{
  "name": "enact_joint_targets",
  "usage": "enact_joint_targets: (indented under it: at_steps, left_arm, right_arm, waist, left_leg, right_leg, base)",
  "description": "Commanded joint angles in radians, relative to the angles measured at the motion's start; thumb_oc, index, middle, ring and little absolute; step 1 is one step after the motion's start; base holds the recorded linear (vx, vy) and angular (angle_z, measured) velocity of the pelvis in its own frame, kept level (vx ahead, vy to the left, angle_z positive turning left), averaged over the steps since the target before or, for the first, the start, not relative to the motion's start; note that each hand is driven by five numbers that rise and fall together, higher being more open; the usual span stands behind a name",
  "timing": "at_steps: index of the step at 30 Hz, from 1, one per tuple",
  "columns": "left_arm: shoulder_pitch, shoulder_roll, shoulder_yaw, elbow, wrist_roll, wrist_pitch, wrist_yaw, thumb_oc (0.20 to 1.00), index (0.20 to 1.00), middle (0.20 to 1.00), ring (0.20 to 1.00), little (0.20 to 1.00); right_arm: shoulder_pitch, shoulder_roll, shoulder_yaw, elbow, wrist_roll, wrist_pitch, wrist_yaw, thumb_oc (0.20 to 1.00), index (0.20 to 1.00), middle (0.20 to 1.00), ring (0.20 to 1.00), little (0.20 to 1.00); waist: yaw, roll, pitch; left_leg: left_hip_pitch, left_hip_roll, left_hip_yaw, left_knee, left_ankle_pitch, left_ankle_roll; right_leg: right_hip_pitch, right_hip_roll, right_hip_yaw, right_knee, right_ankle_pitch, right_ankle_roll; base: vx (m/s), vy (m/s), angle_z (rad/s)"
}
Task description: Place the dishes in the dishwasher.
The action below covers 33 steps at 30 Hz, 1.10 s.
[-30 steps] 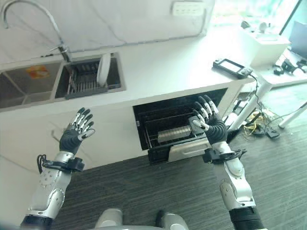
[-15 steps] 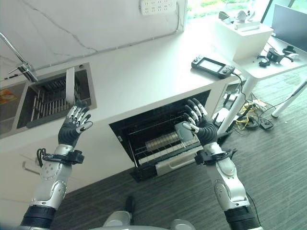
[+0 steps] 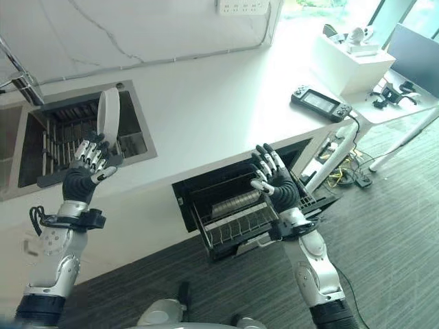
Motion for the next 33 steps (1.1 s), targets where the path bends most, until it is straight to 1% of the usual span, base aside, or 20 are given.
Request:
enact_joint_targets:
  at_steps: [1, 3, 4, 5, 7, 8, 9, 10, 12, 15, 16, 19, 22, 24, 25, 26, 27, 28, 29, 33]
  left_arm:
    - [-0.063, 0.036, -0.018, -0.021, 0.044, -0.062, -0.009, 1.0, 1.0, 1.0, 1.0, 1.0]
    - [-0.058, 0.032, -0.024, -0.019, 0.034, -0.064, -0.017, 1.0, 1.0, 1.0, 1.0, 1.0]
    - [-0.047, 0.028, -0.025, -0.024, 0.034, -0.07, -0.018, 1.0, 1.0, 1.0, 1.0, 1.0]
    - [-0.025, 0.023, -0.014, -0.042, 0.04, -0.069, -0.018, 1.0, 1.0, 1.0, 1.0, 1.0]
    - [-0.021, 0.024, -0.011, -0.046, 0.039, -0.066, -0.018, 1.0, 1.0, 1.0, 1.0, 1.0]
    - [-0.02, 0.027, -0.003, -0.047, 0.032, -0.06, -0.02, 1.0, 1.0, 1.0, 1.0, 1.0]
    - [-0.023, 0.029, 0.001, -0.043, 0.024, -0.058, -0.019, 1.0, 1.0, 1.0, 1.0, 1.0]
    - [-0.037, 0.028, -0.006, -0.027, 0.015, -0.063, -0.019, 1.0, 1.0, 1.0, 1.0, 1.0]
    - [-0.081, 0.022, -0.041, 0.004, 0.018, -0.075, -0.03, 1.0, 1.0, 1.0, 1.0, 1.0]
    - [-0.102, 0.038, -0.073, 0.002, 0.01, -0.062, -0.055, 1.0, 1.0, 1.0, 1.0, 1.0]
    - [-0.109, 0.054, -0.083, 0.011, -0.009, -0.067, -0.067, 1.0, 1.0, 1.0, 1.0, 1.0]
    - [-0.12, 0.07, -0.062, -0.008, -0.013, -0.035, -0.073, 1.0, 1.0, 1.0, 1.0, 1.0]
    - [-0.124, 0.069, -0.061, -0.022, -0.003, -0.004, -0.08, 1.0, 1.0, 1.0, 1.0, 1.0]
    - [-0.096, 0.079, -0.045, -0.036, 0.014, -0.004, -0.08, 1.0, 1.0, 1.0, 1.0, 1.0]
    - [-0.079, 0.091, -0.036, -0.047, 0.016, -0.013, -0.068, 1.0, 1.0, 1.0, 1.0, 1.0]
    - [-0.077, 0.099, -0.028, -0.052, 0.014, -0.013, -0.066, 1.0, 1.0, 1.0, 1.0, 1.0]
    - [-0.091, 0.1, -0.034, -0.059, 0.024, -0.005, -0.055, 1.0, 1.0, 1.0, 1.0, 1.0]
    - [-0.091, 0.09, -0.04, -0.062, 0.027, -0.011, -0.039, 1.0, 1.0, 1.0, 1.0, 1.0]
    - [-0.078, 0.075, -0.04, -0.079, 0.035, -0.008, -0.054, 1.0, 1.0, 1.0, 1.0, 1.0]
    - [-0.077, 0.064, -0.047, -0.069, 0.02, -0.007, -0.07, 1.0, 1.0, 1.0, 1.0, 1.0]
  right_arm:
    - [-0.039, -0.008, -0.058, -0.059, 0.014, -0.062, -0.013, 1.0, 1.0, 1.0, 1.0, 1.0]
    - [-0.037, -0.022, -0.068, -0.06, 0.013, -0.049, -0.012, 1.0, 1.0, 1.0, 1.0, 1.0]
    - [-0.043, -0.028, -0.062, -0.057, 0.014, -0.042, -0.014, 1.0, 1.0, 1.0, 1.0, 1.0]
    - [-0.063, -0.021, -0.041, -0.048, 0.003, -0.036, -0.019, 1.0, 1.0, 1.0, 1.0, 1.0]
    - [-0.063, -0.021, -0.04, -0.051, -0.001, -0.033, -0.017, 1.0, 1.0, 1.0, 1.0, 1.0]
    - [-0.06, -0.026, -0.044, -0.061, 0.001, -0.022, -0.015, 1.0, 1.0, 1.0, 1.0, 1.0]
    - [-0.058, -0.031, -0.046, -0.066, 0.001, -0.012, -0.011, 1.0, 1.0, 1.0, 1.0, 1.0]
    - [-0.053, -0.037, -0.055, -0.07, 0.002, -0.004, -0.005, 1.0, 1.0, 1.0, 1.0, 1.0]
    - [-0.052, -0.041, -0.064, -0.057, -0.007, -0.018, -0.011, 1.0, 1.0, 1.0, 1.0, 1.0]
    - [-0.041, -0.05, -0.09, -0.065, 0.011, -0.029, -0.037, 1.0, 1.0, 1.0, 1.0, 1.0]
    - [-0.026, -0.053, -0.113, -0.074, 0.035, -0.027, -0.038, 1.0, 1.0, 1.0, 1.0, 1.0]
    - [-0.018, -0.023, -0.117, -0.081, 0.016, -0.037, -0.028, 1.0, 1.0, 1.0, 1.0, 1.0]
    - [-0.029, -0.004, -0.109, -0.082, 0.011, -0.029, -0.051, 1.0, 1.0, 1.0, 1.0, 1.0]
    - [-0.027, 0.01, -0.095, -0.082, 0.017, -0.024, -0.021, 1.0, 1.0, 1.0, 1.0, 1.0]
    - [-0.03, 0.011, -0.079, -0.081, 0.019, -0.03, -0.005, 1.0, 1.0, 1.0, 1.0, 1.0]
    - [-0.031, 0.007, -0.076, -0.077, 0.026, -0.037, 0.007, 1.0, 1.0, 1.0, 1.0, 1.0]
    - [-0.043, 0.002, -0.066, -0.073, 0.028, -0.048, 0.002, 1.0, 1.0, 1.0, 1.0, 1.0]
    - [-0.059, 0.003, -0.048, -0.07, 0.024, -0.057, -0.007, 1.0, 1.0, 1.0, 1.0, 1.0]
    - [-0.051, -0.007, -0.059, -0.08, 0.031, -0.064, -0.011, 1.0, 1.0, 1.0, 1.0, 1.0]
    - [-0.057, -0.024, -0.078, -0.092, 0.036, -0.033, -0.011, 1.0, 1.0, 1.0, 1.0, 1.0]
  waist:
    - [-0.033, 0.004, -0.031]
    - [-0.042, 0.001, -0.023]
    - [-0.037, 0.002, -0.014]
    - [-0.038, 0.017, -0.019]
    - [-0.04, 0.022, -0.022]
    - [-0.044, 0.029, -0.032]
    - [-0.052, 0.039, -0.041]
    - [-0.069, 0.049, -0.045]
    - [-0.093, 0.063, -0.053]
    - [-0.114, 0.067, -0.056]
    - [-0.116, 0.06, -0.057]
    - [-0.095, 0.048, -0.065]
    - [-0.06, 0.028, -0.077]
    - [-0.042, 0.021, -0.073]
    - [-0.038, 0.021, -0.067]
    - [-0.033, 0.017, -0.067]
    - [-0.028, 0.001, -0.064]
    - [-0.017, -0.019, -0.062]
    - [-0.018, -0.023, -0.065]
    - [-0.02, -0.004, -0.079]
  left_leg:
    - [-0.101, -0.022, -0.057, 0.065, -0.028, -0.046]
    - [-0.112, -0.035, -0.087, 0.147, -0.065, -0.047]
    - [-0.113, -0.041, -0.134, 0.187, -0.077, -0.05]
    - [-0.075, 0.002, -0.155, 0.137, -0.064, -0.062]
    - [-0.061, 0.024, -0.155, 0.108, -0.047, -0.071]
    - [-0.041, 0.056, -0.172, 0.06, -0.02, -0.083]
    - [-0.026, 0.082, -0.173, 0.021, -0.007, -0.091]
    - [-0.019, 0.105, -0.141, 0.002, 0.008, -0.099]
    - [-0.002, 0.123, -0.085, -0.029, 0.011, -0.107]
    - [0.018, 0.131, -0.012, -0.038, 0.013, -0.113]
    - [0.02, 0.119, -0.001, -0.023, 0.004, -0.109]
    - [0.058, 0.075, -0.009, -0.065, -0.022, -0.08]
    - [0.044, 0.039, -0.024, -0.055, -0.054, -0.049]
    - [0.048, 0.042, -0.014, -0.054, -0.06, -0.031]
    - [0.049, 0.054, -0.006, -0.054, -0.056, -0.036]
    - [0.039, 0.058, -0.013, -0.048, -0.053, -0.04]
    - [0.01, 0.065, -0.012, -0.032, -0.047, -0.051]
    - [0.003, 0.08, 0.007, -0.035, -0.034, -0.066]
    - [0.001, 0.092, 0.021, -0.043, -0.022, -0.077]
    - [0.004, 0.102, 0.015, -0.056, -0.005, -0.091]
  right_leg:
    - [-0.003, 0.009, 0.078, 0.01, 0.015, -0.003]
    - [-0.006, -0.001, 0.08, 0.016, 0.024, -0.01]
    - [-0.005, -0.005, 0.092, 0.021, 0.024, -0.013]
    - [-0.018, -0.005, 0.102, 0.04, 0.016, -0.017]
    - [-0.018, -0.005, 0.104, 0.045, 0.011, -0.018]
    - [-0.017, -0.008, 0.109, 0.052, 0.002, -0.016]
    - [-0.017, -0.013, 0.112, 0.058, -0.008, -0.014]
    - [-0.013, -0.019, 0.111, 0.063, -0.016, -0.01]
    - [-0.007, -0.047, 0.089, 0.071, -0.025, 0.01]
    - [0.005, -0.097, 0.054, 0.075, -0.01, 0.051]
    - [0.024, -0.139, 0.035, 0.058, 0.018, 0.084]
    - [0.039, -0.225, 0.004, 0.02, 0.082, 0.128]
    - [0.032, -0.26, -0.019, 0.009, 0.117, 0.136]
    - [-0.008, -0.243, -0.034, 0.089, 0.113, 0.131]
    - [-0.03, -0.199, -0.029, 0.071, 0.082, 0.121]
    - [-0.029, -0.204, -0.016, 0.057, 0.084, 0.116]
    - [-0.024, -0.181, -0.004, 0.015, 0.084, 0.112]
    - [-0.009, -0.172, -0.037, -0.041, 0.108, 0.117]
    - [0.008, -0.162, -0.043, -0.071, 0.116, 0.118]
    - [0.04, -0.146, -0.057, -0.104, 0.108, 0.114]
  base:
    - [-0.1, -0.017, 0.31]
    - [-0.06, 0.031, 0.43]
    - [0.0, 0.186, 0.32]
    - [0.02, 0.198, 0.19]
    - [0.05, 0.176, -0.19]
    - [0.1, 0.255, -0.17]
    - [0.12, 0.349, -0.1]
    - [0.1, 0.371, -0.13]
    - [0.09, 0.407, -0.1]
    - [0.12, 0.357, 0.25]
    - [0.16, 0.338, 0.62]
    - [0.18, 0.334, 0.44]
    - [0.09, 0.188, -0.22]
    - [0.07, 0.054, -0.19]
    - [0.02, -0.077, -0.4]
    - [-0.02, -0.18, -0.57]
    - [-0.06, -0.322, -0.31]
    - [-0.04, -0.347, -0.04]
    - [-0.01, -0.266, 0.19]
    - [0.05, -0.006, 0.1]
